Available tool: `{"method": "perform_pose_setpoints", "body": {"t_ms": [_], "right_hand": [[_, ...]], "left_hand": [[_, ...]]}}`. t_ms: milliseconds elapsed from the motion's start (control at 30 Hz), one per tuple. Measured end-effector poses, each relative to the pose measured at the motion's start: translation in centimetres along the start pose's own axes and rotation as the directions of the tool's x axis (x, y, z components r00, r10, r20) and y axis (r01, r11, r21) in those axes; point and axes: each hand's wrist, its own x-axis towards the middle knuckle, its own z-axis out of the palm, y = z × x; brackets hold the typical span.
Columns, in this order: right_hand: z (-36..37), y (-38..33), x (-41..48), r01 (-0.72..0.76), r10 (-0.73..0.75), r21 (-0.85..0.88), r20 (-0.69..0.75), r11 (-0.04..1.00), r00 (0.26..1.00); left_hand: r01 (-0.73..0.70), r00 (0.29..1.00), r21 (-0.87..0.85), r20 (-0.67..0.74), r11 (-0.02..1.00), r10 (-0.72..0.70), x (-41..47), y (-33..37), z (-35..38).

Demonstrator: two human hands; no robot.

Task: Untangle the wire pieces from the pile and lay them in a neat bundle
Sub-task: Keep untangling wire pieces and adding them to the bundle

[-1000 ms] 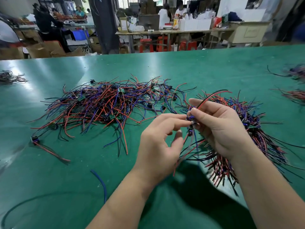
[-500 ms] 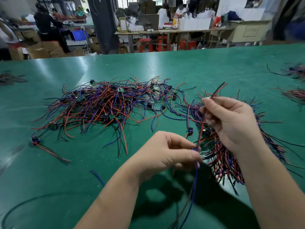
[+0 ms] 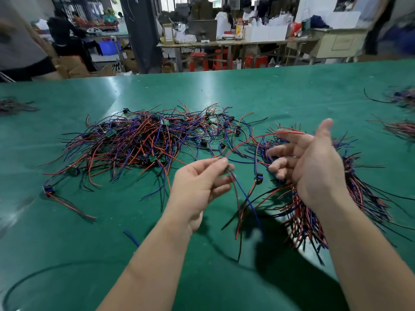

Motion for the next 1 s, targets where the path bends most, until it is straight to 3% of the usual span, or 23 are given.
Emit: {"method": "perform_pose_setpoints", "body": {"t_ms": [67, 133, 267, 433, 500, 533, 600, 633, 700, 767, 833, 900, 1000], "right_hand": [[0.5, 0.4, -0.7, -0.036, 0.047, -0.097, 0.112, 0.995, 0.993], [1.2, 0.8, -1.4, 0.014, 0.034, -0.221, 0.214, 0.975, 0.976], [1.8, 2.0, -2.0, 0.395, -0.216, -0.497, 0.380, 0.773, 0.899], [1.8, 2.0, -2.0, 0.434, -0.313, -0.371, 0.344, 0.821, 0.885], [1.8, 2.0, -2.0, 0.495, -0.386, -0.331, 0.343, 0.803, 0.856], [1.7, 1.9, -2.0, 0.529, -0.440, -0.305, 0.318, 0.792, 0.840], [1.3, 1.1, -2.1, 0.622, -0.587, -0.271, 0.205, 0.735, 0.783], [0.9, 0.7, -2.0, 0.669, -0.665, -0.293, 0.127, 0.683, 0.736], [-0.1, -0.1, -1.6, 0.708, -0.770, -0.383, -0.016, 0.594, 0.638], [-1.0, -0.8, -1.1, 0.650, -0.783, -0.492, -0.114, 0.580, 0.612], [-2.0, -0.9, -0.3, 0.493, -0.729, -0.636, -0.167, 0.594, 0.663], [-2.6, -0.6, 0.2, 0.326, -0.647, -0.744, -0.183, 0.583, 0.740], [-2.3, -0.4, 0.1, 0.266, -0.596, -0.766, -0.185, 0.586, 0.781]], "left_hand": [[-0.022, 0.992, -0.100, -0.122, 0.995, 0.009, 0.2, -0.3, 0.2], [-0.015, 0.993, -0.132, -0.122, 0.991, -0.002, 0.0, -0.5, 0.4], [-0.017, 1.000, 0.061, -0.012, 0.998, 0.018, -0.4, -0.8, 0.8], [-0.105, 0.994, 0.314, 0.064, 0.943, 0.090, -0.5, -0.3, 0.3], [-0.234, 0.966, 0.528, 0.031, 0.817, 0.256, 0.0, -0.3, -0.6], [-0.256, 0.924, 0.719, -0.013, 0.646, 0.381, 0.5, -0.3, -1.3], [-0.095, 0.818, 0.958, -0.080, 0.271, 0.570, 1.0, -0.2, -2.8], [0.007, 0.809, 0.982, -0.115, 0.186, 0.576, 1.2, -0.1, -3.6], [0.183, 0.869, 0.978, -0.208, 0.098, 0.449, 1.7, -0.3, -4.9], [0.313, 0.914, 0.950, -0.295, -0.018, 0.279, 2.0, -0.9, -5.6], [0.336, 0.919, 0.938, -0.305, -0.088, 0.250, 2.3, -1.3, -5.9], [0.313, 0.906, 0.941, -0.255, -0.130, 0.339, 2.6, -1.2, -6.2], [0.264, 0.894, 0.962, -0.214, -0.076, 0.393, 2.7, -1.0, -6.1]]}}
